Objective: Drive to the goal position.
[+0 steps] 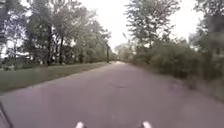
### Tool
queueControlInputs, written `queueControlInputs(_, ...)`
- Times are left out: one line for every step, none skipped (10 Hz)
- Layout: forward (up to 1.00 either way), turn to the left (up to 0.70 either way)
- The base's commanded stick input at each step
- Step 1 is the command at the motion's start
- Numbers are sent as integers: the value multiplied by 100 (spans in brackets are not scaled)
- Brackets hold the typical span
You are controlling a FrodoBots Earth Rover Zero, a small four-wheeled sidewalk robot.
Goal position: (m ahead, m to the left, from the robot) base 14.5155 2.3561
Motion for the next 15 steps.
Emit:
queueControlInputs(100, 19)
queueControlInputs(100, -8)
queueControlInputs(100, -6)
queueControlInputs(100, 2)
queueControlInputs(100, 15)
queueControlInputs(100, 0)
queueControlInputs(100, 0)
queueControlInputs(100, 0)
queueControlInputs(100, 0)
queueControlInputs(100, 27)
queueControlInputs(100, 27)
queueControlInputs(100, 27)
queueControlInputs(100, 27)
queueControlInputs(100, 27)
queueControlInputs(100, 27)
